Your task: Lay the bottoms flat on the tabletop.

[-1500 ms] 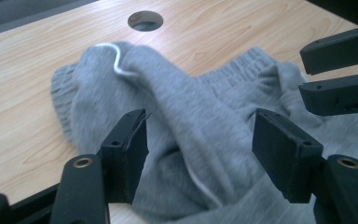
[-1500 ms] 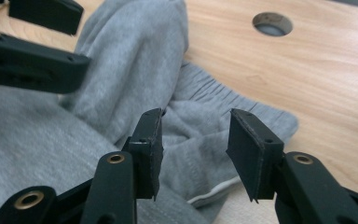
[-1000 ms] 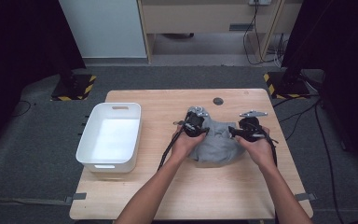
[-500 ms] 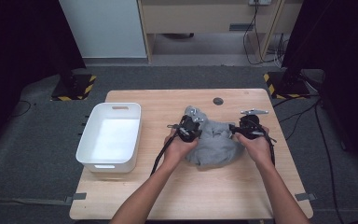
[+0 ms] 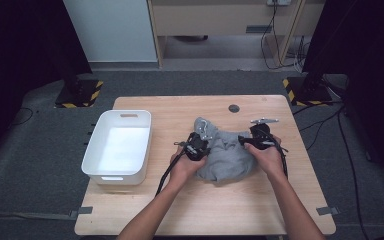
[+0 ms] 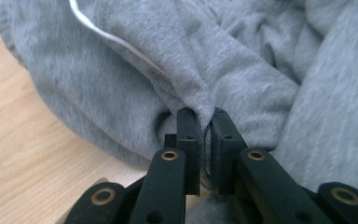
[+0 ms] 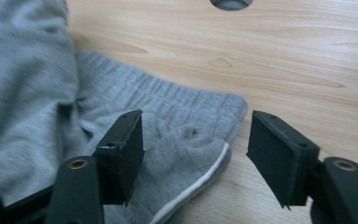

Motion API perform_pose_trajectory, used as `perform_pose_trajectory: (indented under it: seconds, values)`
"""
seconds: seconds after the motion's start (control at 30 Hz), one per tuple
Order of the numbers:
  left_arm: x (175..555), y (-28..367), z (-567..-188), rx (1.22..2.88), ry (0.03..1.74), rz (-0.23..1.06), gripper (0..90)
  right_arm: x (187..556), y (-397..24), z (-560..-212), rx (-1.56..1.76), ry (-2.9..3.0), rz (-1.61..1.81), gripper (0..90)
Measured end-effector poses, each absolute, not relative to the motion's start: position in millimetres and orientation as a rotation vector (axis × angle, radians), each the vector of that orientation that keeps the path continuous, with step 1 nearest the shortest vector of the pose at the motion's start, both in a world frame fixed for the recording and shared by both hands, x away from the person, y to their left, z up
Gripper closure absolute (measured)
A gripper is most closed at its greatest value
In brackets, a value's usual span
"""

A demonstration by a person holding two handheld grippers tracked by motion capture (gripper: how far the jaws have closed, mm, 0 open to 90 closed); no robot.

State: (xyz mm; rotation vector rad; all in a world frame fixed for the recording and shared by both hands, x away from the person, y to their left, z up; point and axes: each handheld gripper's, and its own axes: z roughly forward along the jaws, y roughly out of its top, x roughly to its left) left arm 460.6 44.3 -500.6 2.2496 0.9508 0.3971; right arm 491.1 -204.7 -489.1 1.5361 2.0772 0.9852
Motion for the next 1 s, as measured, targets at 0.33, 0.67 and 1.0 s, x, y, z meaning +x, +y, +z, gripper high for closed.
perform_pose_trajectory:
  seconds: [0.33,0.67,1.0]
  values:
    - [462,46,-506,2.247,0.955,0.391,84.2,486,-212,-481,1.507,2.055,1.002,37.2]
    - [463,46,-508,2.246,0.962,0.380,84.1,492,-207,-498,1.561,2.110,0.925,38.2]
    - [463,45,-512,2.243,0.960,0.381,84.1,493,-204,-512,1.616,2.127,0.949,46.0]
